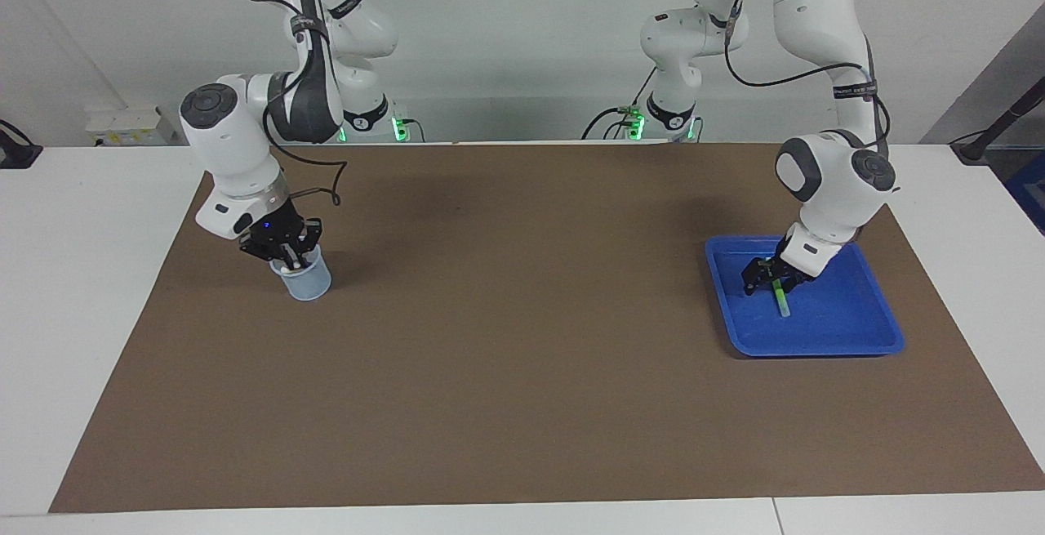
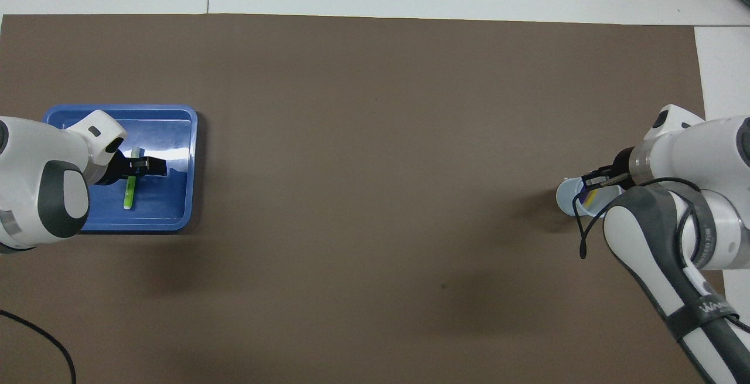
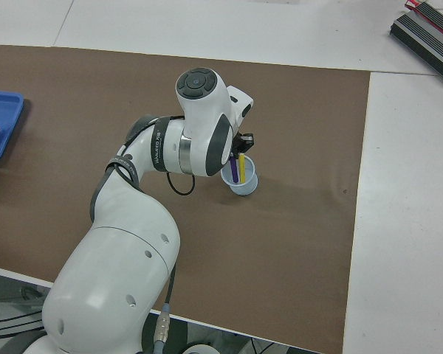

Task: Right arm passes pens to left for tray arrangement
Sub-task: 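Pull the purple pen from the cup with the right gripper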

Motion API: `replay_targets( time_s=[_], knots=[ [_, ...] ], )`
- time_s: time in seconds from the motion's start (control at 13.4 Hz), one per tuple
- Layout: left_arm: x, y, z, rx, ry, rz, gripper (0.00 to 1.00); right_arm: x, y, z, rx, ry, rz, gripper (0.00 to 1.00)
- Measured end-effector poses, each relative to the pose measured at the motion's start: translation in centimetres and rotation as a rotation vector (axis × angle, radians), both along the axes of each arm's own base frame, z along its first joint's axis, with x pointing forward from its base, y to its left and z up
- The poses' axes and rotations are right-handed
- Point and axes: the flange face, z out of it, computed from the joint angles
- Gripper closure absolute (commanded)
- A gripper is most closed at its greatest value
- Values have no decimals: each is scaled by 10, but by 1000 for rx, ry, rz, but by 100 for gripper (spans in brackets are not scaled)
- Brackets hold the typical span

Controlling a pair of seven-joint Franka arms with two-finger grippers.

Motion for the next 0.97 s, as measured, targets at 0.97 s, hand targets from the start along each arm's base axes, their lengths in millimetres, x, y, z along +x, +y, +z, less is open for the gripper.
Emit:
replay_targets(
  time_s=[0.97],
  knots=[
    [23,-13,83,-27,46,41,4,22,19,127,12,-40,19,100]
  ],
)
